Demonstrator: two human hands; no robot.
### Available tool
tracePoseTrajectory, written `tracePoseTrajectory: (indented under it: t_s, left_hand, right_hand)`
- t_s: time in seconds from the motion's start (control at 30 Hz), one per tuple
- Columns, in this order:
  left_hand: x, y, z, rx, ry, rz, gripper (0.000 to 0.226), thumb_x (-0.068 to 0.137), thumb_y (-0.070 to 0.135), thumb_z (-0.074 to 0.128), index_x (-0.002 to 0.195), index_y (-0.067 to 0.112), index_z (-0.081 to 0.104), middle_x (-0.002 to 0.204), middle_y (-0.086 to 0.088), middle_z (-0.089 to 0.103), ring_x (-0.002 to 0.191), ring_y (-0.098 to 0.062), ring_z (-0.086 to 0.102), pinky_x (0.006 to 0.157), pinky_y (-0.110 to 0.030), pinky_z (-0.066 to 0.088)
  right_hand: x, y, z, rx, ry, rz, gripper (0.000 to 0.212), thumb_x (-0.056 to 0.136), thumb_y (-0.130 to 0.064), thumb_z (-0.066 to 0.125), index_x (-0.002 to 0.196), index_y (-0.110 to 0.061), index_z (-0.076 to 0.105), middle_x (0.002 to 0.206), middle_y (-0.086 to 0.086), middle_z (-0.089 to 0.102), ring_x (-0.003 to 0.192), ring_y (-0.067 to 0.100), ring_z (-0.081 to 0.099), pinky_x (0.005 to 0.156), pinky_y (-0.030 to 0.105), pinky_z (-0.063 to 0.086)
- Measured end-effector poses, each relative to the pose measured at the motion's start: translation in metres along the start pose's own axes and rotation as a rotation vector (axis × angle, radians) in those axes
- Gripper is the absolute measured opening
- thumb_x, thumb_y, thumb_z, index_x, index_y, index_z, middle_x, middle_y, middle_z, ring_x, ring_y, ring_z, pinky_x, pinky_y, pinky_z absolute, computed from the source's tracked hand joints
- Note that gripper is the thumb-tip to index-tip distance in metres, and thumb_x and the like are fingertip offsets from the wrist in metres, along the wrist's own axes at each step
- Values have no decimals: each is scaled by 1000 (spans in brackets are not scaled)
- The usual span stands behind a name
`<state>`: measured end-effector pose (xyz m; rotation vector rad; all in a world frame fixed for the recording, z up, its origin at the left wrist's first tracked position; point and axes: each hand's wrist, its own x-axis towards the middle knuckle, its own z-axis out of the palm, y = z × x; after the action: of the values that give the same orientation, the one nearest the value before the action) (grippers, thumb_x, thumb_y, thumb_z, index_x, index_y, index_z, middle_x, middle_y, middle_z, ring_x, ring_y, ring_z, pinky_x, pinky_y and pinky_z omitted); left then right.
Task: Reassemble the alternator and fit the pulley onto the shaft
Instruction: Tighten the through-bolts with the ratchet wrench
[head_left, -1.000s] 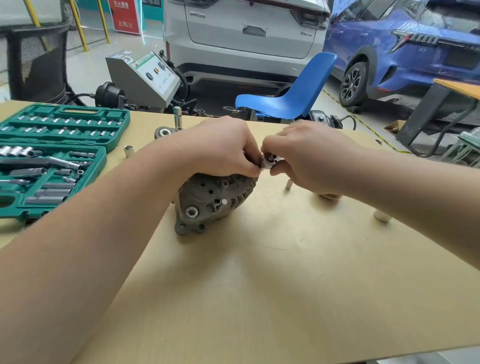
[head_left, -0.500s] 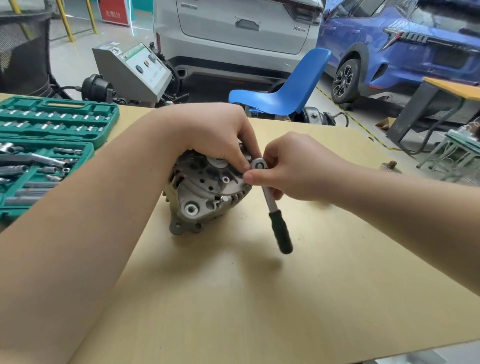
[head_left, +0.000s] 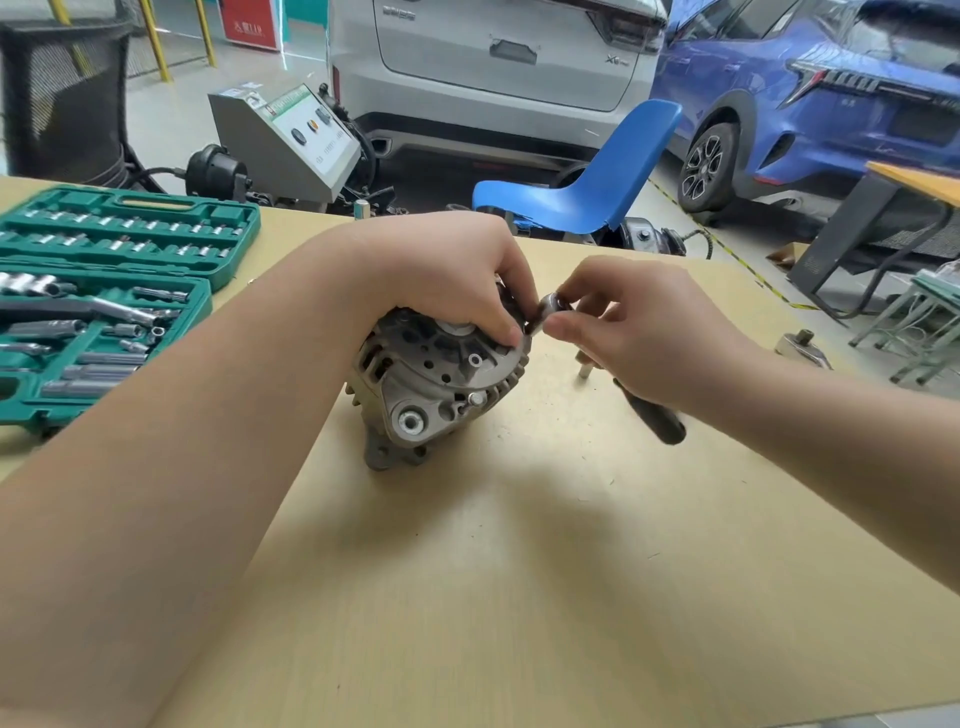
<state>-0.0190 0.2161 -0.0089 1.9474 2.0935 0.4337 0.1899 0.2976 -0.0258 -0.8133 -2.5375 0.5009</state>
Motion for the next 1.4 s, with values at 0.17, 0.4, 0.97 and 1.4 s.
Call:
tracePoseTrajectory:
  t_s: [0.17,0.4,0.97,1.4]
  left_hand:
    - [1,-2,1,-7,8,17,18,81,53,82,79,64,68,87,37,69,78,21,60,44,-3,41]
    - [2,0,-1,-30,-3,1,19,86,50,82,93,65,73,91,31,70,79,4,66,48,-6,43]
    - [-2,7,4,65,1,-4,25,94,42,74,116,55,76,95,26,68,80,0,62,45,-7,39]
    - [-1,3,7,25,42,19,24,91,39,78,111,50,80,94,26,72,78,0,64,42,-2,38]
  right_hand:
    - [3,4,-5,-209,-25,-268,16,95,-35,76,100,-23,68,82,-11,61,76,25,61,70,44,56]
    - [16,2,-20,-303,-132,-486,16,91,-21,81,101,-12,71,94,1,62,83,30,58,74,47,53]
    - [17,-5,-27,-644,-167,-601,14,101,-28,65,105,-16,71,92,-2,69,85,30,63,71,45,55]
    - [23,-23,-17,-511,-214,-118,28,95,-45,73,80,-23,64,63,-7,61,63,13,58,50,29,37]
